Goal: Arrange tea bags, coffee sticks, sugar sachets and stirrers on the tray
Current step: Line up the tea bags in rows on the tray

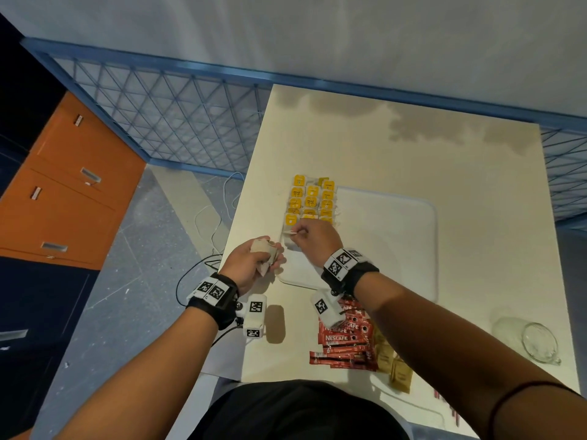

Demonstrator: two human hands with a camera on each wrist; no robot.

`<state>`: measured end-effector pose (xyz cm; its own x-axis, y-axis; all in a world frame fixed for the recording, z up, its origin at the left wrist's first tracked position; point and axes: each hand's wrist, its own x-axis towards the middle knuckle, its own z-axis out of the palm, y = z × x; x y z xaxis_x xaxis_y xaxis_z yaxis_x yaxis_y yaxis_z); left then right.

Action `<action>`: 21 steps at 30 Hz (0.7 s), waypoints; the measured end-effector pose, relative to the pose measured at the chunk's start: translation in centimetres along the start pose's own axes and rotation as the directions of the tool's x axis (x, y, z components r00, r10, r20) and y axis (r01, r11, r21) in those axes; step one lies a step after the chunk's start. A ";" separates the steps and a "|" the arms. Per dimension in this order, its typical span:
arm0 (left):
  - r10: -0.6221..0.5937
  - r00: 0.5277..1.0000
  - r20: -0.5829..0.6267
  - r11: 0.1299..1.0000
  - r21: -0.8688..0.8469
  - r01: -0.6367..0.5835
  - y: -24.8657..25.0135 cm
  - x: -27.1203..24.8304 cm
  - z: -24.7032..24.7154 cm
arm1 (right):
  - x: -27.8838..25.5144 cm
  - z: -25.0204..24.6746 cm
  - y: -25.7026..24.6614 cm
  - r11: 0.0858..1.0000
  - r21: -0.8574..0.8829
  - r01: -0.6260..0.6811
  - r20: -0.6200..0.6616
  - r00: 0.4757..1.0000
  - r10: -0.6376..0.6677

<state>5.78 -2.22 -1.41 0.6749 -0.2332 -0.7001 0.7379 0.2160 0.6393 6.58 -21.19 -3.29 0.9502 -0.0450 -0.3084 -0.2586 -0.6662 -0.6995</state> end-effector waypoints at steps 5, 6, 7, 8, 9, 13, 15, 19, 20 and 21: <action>0.007 0.999 0.031 0.999 -0.041 -0.006 -0.2 -0.5 -0.5 | 0.8 0.3 -0.7 0.979 -0.205 0.018 0.037 0.999 -0.010; -0.002 1.000 0.024 0.999 -0.051 0.004 -0.1 -0.6 -0.5 | 1.0 0.3 -0.8 0.973 -0.230 0.016 0.039 0.999 -0.007; -0.013 1.000 0.014 0.998 -0.065 0.014 0.0 -0.6 -0.4 | 1.1 0.3 -0.7 0.968 -0.250 0.017 0.036 0.999 -0.008; -0.019 1.000 0.004 0.998 -0.066 0.019 0.0 -0.6 -0.4 | 1.3 0.3 -0.7 0.964 -0.265 0.017 0.033 0.999 -0.009; -0.023 1.000 -0.005 0.998 -0.065 0.022 0.0 -0.5 -0.4 | 1.4 0.3 -0.6 0.963 -0.268 0.017 0.028 1.000 -0.010; -0.010 0.999 -0.030 1.000 -0.019 0.010 -0.2 -0.1 -0.4 | 1.0 0.2 -0.5 0.982 -0.190 0.018 -0.002 1.000 -0.019; -0.001 1.000 -0.016 1.000 0.009 0.001 -0.3 0.0 -0.3 | 0.5 0.3 -0.8 0.991 -0.124 0.056 0.000 0.998 -0.056; -0.002 1.000 0.012 0.999 0.049 0.002 -0.4 0.3 -0.3 | -1.2 0.7 -1.5 0.989 0.087 0.123 0.003 0.992 -0.124; -0.004 1.000 0.021 0.999 0.052 0.003 -0.4 0.3 -0.3 | -1.7 0.7 -1.6 0.983 0.137 0.118 0.002 0.993 -0.120; -0.007 0.999 0.035 0.998 0.056 0.005 -0.3 0.3 -0.2 | -2.1 0.6 -1.7 0.979 0.173 0.112 0.007 0.993 -0.116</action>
<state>5.74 -2.13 -1.92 0.6692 -0.2678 -0.6931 0.7404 0.1615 0.6524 4.88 -19.52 -1.89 0.9724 0.0378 -0.2303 -0.1762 -0.5283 -0.8306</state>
